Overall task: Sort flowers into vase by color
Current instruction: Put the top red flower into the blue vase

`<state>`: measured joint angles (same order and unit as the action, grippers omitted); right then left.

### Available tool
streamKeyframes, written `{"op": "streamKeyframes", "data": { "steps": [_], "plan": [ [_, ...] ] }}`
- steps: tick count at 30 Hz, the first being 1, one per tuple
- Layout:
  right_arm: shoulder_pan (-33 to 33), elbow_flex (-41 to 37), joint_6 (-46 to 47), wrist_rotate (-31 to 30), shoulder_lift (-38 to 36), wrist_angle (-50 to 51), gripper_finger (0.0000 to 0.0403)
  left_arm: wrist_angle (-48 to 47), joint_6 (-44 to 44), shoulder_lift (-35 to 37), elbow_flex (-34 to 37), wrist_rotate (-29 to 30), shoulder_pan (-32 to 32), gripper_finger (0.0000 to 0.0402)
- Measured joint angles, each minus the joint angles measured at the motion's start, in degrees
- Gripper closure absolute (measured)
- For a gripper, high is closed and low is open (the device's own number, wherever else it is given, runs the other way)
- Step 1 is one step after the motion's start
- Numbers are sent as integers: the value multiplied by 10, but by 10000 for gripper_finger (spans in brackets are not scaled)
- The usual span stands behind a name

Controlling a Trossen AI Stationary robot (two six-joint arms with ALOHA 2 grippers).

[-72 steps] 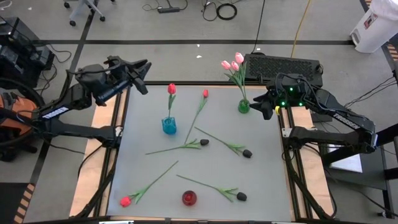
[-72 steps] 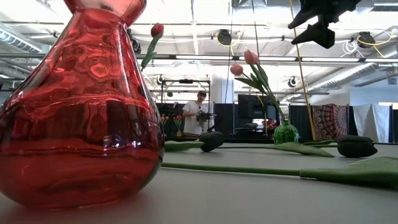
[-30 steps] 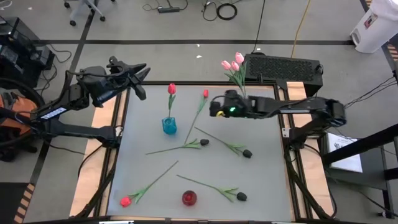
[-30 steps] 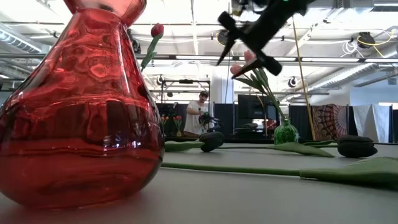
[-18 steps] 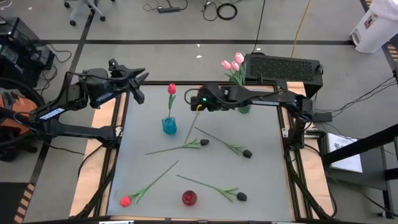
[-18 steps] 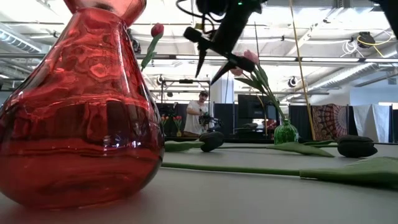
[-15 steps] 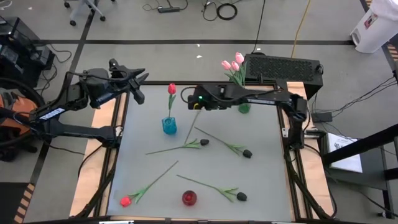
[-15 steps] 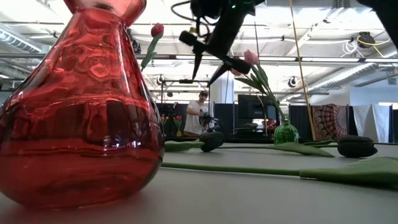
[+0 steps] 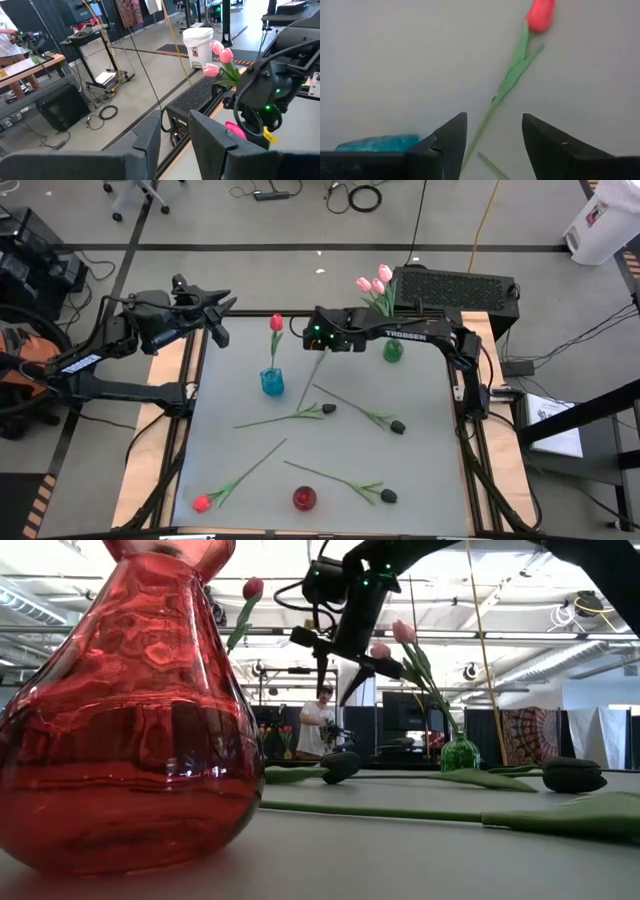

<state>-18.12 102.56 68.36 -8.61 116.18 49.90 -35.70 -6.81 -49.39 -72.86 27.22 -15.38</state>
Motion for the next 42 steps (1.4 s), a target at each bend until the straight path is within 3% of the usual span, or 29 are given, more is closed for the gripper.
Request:
{"op": "streamKeyframes", "data": {
  "steps": [13,42],
  "plan": [
    [-32,-1,59,58,31,-6,220,-15,1,2,0,0,0,292],
    [-18,-1,118,87,132,-83,220,-74,3,2,0,-30,1,292]
  ]
}}
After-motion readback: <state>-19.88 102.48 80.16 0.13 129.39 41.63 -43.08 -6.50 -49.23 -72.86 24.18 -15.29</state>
